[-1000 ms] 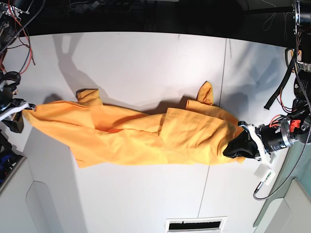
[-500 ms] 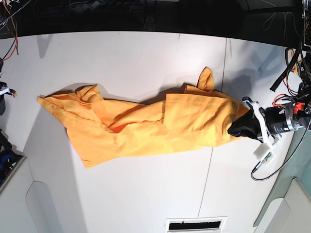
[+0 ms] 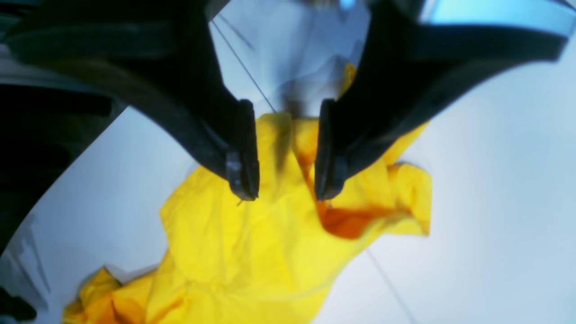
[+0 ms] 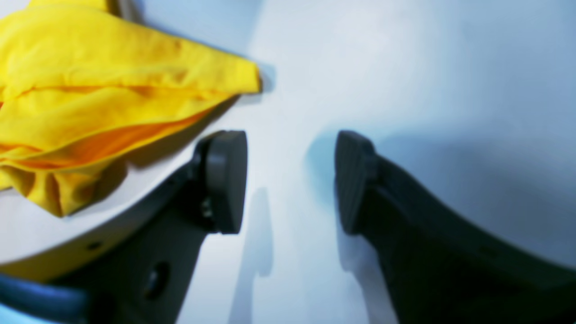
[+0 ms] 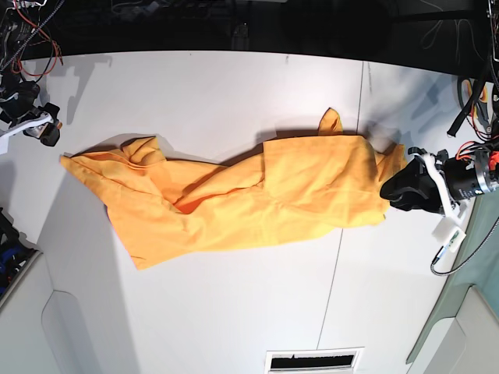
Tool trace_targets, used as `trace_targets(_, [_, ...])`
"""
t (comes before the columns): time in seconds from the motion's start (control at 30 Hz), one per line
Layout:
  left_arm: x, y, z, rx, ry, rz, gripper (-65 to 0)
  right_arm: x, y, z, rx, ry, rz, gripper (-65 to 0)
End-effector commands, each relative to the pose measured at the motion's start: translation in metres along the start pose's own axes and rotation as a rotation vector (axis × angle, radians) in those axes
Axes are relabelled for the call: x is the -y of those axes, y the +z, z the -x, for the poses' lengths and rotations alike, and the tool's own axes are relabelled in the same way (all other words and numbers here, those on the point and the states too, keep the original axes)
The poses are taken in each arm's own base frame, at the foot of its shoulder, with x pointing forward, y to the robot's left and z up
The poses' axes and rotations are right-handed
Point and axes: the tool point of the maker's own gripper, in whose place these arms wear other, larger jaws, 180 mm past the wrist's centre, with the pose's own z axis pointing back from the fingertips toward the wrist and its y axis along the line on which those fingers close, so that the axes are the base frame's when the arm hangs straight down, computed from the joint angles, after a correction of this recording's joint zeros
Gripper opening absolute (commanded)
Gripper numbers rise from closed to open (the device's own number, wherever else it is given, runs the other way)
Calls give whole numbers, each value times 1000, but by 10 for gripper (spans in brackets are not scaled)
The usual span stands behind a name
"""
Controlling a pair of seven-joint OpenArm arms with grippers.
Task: Layout the t-shirt on the table in an organized manner, then fold the t-shirt properly
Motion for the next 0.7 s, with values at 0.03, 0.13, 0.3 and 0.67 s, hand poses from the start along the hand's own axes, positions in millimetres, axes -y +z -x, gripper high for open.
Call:
trace_targets(0.03, [-1,12,-2,32,20,8,-404,-1,2,-26,72,9,-11,-340])
trace_targets(0.13, [7,13,24,5,79,24,-374,-4,2,-27,82,-8,-27,-340])
trace_targets(0.3, [23,-5,39,47,125,28,-272,-7,2,-25,76,-18,-37,-340])
trace_targets(0.67, [23,-29,39,104,101,-64,-272,-7,1,-18,37,-18,-38,-340])
